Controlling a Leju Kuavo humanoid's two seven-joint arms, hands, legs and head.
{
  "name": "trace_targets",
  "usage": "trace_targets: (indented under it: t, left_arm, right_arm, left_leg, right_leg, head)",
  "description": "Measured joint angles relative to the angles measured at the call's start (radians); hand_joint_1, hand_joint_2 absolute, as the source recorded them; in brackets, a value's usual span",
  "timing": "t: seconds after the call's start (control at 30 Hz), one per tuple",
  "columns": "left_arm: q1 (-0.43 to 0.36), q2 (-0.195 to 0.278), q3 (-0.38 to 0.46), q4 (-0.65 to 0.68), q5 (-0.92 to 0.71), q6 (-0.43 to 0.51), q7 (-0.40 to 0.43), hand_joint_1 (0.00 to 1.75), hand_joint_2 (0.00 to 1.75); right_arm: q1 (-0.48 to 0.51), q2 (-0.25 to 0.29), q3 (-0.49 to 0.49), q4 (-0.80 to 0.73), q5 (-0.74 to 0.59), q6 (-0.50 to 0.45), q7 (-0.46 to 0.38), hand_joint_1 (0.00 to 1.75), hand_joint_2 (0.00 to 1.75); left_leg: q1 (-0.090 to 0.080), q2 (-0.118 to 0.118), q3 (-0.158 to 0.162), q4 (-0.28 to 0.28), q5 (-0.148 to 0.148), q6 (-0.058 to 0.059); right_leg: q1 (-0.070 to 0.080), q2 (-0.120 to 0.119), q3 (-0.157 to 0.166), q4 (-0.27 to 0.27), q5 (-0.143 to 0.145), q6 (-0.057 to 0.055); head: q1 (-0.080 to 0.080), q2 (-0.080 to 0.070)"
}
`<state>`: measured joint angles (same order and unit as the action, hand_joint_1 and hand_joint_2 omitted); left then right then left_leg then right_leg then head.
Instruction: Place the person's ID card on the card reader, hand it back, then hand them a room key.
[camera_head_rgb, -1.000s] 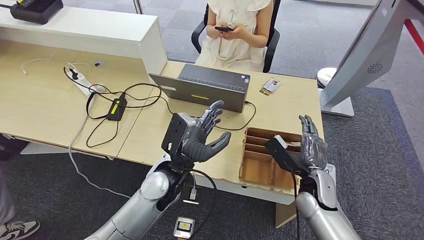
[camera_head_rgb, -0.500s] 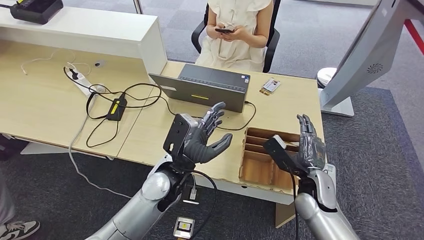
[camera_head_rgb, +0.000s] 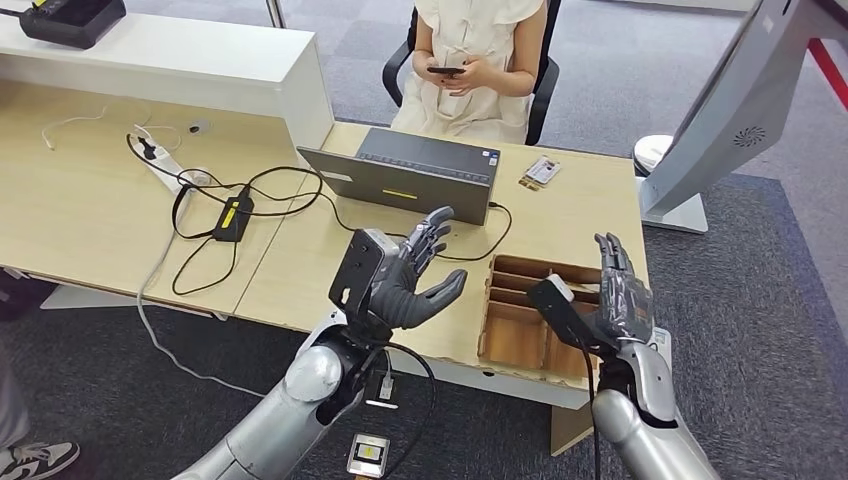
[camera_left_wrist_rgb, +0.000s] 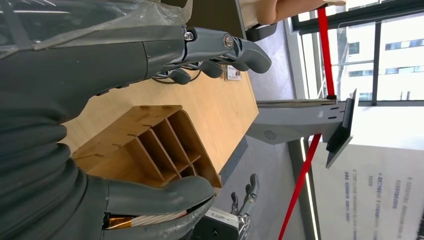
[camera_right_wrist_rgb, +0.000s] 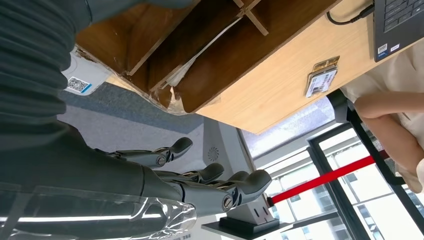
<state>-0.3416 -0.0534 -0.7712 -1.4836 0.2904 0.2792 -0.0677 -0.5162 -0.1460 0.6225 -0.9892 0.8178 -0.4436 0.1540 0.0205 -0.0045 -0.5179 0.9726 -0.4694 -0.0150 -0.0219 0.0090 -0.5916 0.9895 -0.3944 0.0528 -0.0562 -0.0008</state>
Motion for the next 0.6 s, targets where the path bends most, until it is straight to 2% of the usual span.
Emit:
trace_targets:
  t: [0.6]
  left_arm:
    - [0.0, 0.0, -0.001, 0.0, 0.0, 0.0, 0.002, 0.0, 1.75]
  right_arm:
    - [0.0, 0.0, 0.005, 0.0, 0.001, 0.005, 0.002, 0.0, 1.75]
  left_leg:
    - [0.0, 0.0, 0.0, 0.0, 0.0, 0.0]
  right_leg:
    - [0.0, 0.0, 0.0, 0.0, 0.0, 0.0]
  head:
    - [0.0, 0.0]
